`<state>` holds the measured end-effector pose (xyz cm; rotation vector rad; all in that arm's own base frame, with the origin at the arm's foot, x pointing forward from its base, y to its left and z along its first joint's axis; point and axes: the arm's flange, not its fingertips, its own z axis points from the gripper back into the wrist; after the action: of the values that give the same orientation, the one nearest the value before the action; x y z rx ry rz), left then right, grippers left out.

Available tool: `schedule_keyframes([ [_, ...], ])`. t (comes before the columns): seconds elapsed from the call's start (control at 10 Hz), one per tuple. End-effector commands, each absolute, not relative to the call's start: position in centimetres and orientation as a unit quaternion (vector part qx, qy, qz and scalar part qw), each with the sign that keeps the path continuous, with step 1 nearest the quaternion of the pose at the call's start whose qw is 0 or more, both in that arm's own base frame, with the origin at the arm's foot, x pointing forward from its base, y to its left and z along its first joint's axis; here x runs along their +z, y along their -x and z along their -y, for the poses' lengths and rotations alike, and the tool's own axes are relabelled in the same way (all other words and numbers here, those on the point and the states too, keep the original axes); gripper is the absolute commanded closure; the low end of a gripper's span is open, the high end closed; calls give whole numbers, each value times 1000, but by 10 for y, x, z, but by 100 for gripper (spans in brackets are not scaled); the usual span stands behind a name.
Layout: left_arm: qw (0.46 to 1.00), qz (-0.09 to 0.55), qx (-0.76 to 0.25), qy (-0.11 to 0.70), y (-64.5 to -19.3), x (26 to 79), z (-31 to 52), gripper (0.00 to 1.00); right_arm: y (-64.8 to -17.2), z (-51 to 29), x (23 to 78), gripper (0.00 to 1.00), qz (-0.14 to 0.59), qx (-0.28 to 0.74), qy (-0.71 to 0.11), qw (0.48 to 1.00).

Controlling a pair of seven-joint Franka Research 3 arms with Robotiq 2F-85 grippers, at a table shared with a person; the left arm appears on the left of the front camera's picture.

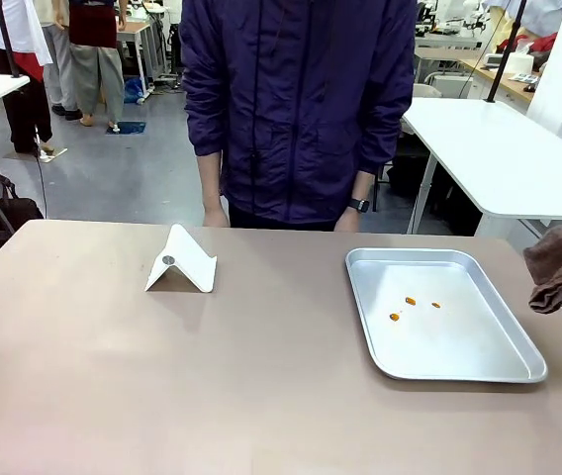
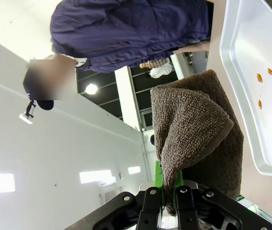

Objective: Clean the surface of the table.
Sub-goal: If a person points to the right, clean the right side of the table with your right hand, and if they point to the left, clean the left side with your left hand, then clean the area not pointed to by the person.

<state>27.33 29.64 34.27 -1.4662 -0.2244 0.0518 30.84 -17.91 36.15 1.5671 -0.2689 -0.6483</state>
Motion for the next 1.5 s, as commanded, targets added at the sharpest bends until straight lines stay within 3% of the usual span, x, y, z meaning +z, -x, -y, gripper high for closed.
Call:
schedule_keyframes([
  [0.0,724,131,20,677,-263,335,-313,78,-308,177,366,100,120,-281,-692,654],
  [0.1,737,102,24,668,-273,343,-296,78,-308,177,366,100,120,-281,-692,654],
  [1.4,737,102,24,668,-273,343,-296,78,-308,177,366,100,120,-281,-692,654],
])
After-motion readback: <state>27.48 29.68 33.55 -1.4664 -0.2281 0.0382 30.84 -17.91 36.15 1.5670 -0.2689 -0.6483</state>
